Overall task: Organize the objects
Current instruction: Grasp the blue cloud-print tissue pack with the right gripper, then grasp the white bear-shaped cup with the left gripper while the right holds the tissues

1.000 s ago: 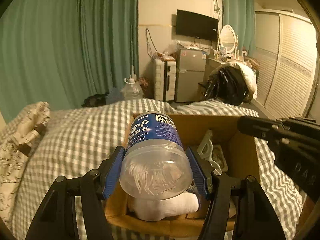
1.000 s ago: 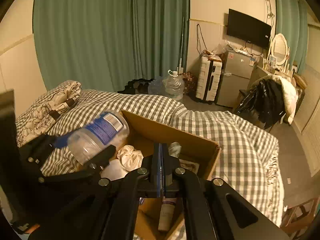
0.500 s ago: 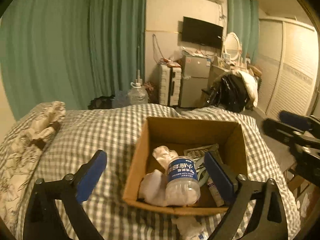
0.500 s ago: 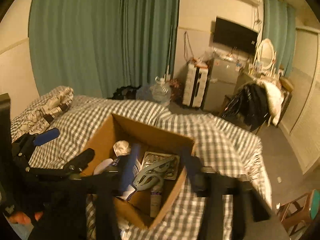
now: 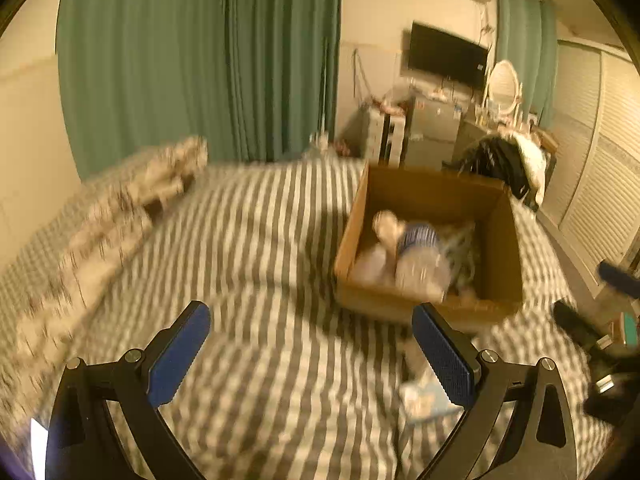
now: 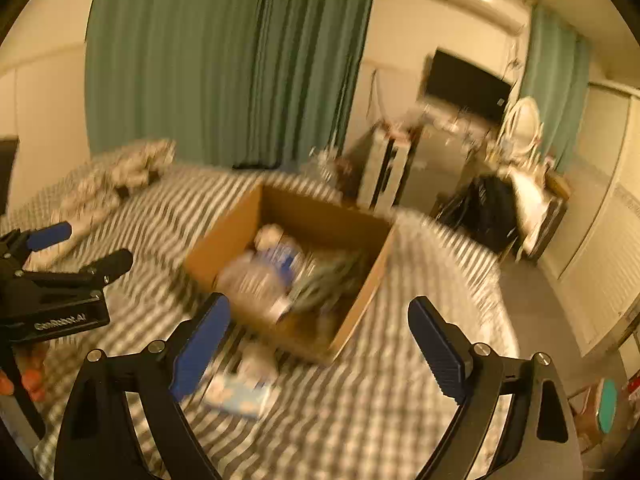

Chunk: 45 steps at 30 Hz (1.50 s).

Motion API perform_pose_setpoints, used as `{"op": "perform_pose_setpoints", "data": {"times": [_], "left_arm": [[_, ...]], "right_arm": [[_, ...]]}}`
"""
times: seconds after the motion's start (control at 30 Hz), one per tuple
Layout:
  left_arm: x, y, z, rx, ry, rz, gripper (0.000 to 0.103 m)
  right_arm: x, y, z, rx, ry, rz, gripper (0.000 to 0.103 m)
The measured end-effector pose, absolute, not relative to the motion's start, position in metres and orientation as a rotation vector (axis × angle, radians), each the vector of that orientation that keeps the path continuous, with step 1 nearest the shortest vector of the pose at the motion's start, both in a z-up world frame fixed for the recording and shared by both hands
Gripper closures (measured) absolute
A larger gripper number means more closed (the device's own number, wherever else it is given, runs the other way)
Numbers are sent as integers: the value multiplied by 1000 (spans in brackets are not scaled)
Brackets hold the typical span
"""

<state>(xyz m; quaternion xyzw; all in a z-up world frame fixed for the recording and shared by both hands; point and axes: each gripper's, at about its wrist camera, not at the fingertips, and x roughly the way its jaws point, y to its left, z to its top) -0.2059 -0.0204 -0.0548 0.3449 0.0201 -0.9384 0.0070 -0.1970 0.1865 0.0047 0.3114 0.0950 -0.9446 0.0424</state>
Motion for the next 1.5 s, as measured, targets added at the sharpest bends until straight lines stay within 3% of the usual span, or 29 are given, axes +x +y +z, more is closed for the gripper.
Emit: {"op": "perform_pose_setpoints", "data": {"times": [0.13,0.27,0.37,0.67,0.73,0.77,1.0,1.27,1.5], "left_arm": [[-202,-24,-87,1218,85,-2860,0],[-202,-20,-100,1219,-27,-2819,0],[-204,-21,-107,1247,-22,-2804,0],[-205,-35,-116,1294,74,-2771,0],[-206,-35,-117,1304,74,-2768,0],[-205,-34,-118,1303,70,-2767,0],[-199,-28,-117,1284,32,-2779,0],[-202,9,-115,1311,-85,-2803,0],[-219,64,-122,1350,-158,-2858,0]], "right_arm": [[-207,168,-59,1138,277,-2807,12],[-219,154,-119,1365,245,-2684,12],[-225,141,-135,1425,309,-2648,12],[-247,134,-170,1590,245,-2541,12],[-247,133,-173,1605,253,-2523,19],[-246,133,-174,1606,246,-2512,27],[-225,137,-156,1509,270,-2578,38],[-196,194,-94,1351,149,-2743,39],[-211,222,-68,1317,209,-2844,39]]}}
